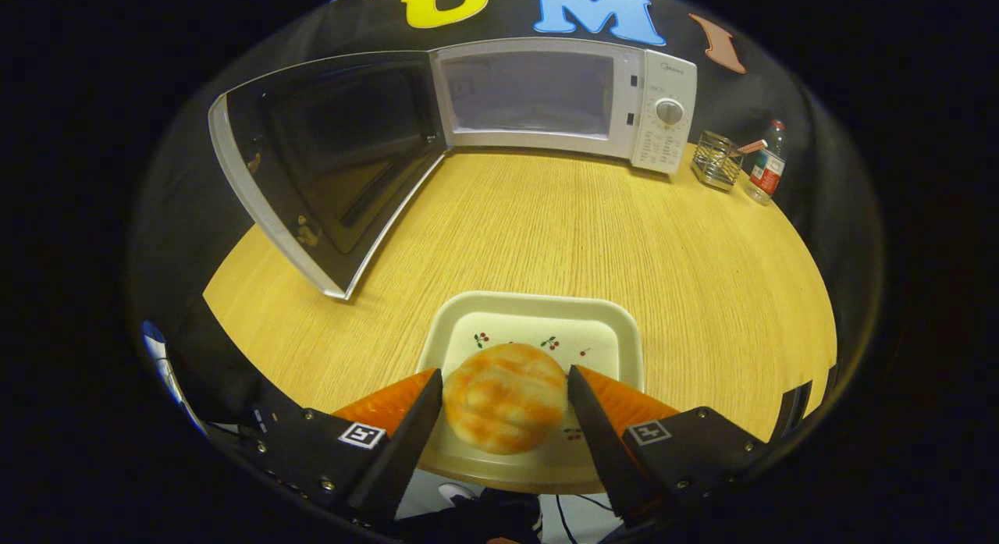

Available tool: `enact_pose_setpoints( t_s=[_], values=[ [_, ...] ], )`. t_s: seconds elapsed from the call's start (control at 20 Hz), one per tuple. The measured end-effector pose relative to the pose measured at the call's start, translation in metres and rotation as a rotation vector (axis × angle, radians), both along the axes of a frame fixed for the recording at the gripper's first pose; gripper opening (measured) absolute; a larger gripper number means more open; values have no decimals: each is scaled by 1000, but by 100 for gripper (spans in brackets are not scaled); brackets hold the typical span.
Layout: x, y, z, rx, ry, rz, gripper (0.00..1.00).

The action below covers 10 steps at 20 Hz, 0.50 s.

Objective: Open the microwave, put the food inside, and close the microwave door.

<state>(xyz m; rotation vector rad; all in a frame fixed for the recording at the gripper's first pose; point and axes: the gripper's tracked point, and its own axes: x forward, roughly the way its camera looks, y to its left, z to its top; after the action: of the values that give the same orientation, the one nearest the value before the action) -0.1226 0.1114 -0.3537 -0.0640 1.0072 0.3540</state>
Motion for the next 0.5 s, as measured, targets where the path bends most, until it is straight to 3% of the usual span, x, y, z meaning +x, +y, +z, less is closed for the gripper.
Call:
enact_pose_setpoints(
  t_s=[0.2, 0.3, 0.5],
  values=[
    [0, 0, -3, 12, 10, 10, 96],
    [2, 0, 0, 36, 10, 13, 83],
    [16, -2, 15, 84, -19, -25, 83]
  ],
)
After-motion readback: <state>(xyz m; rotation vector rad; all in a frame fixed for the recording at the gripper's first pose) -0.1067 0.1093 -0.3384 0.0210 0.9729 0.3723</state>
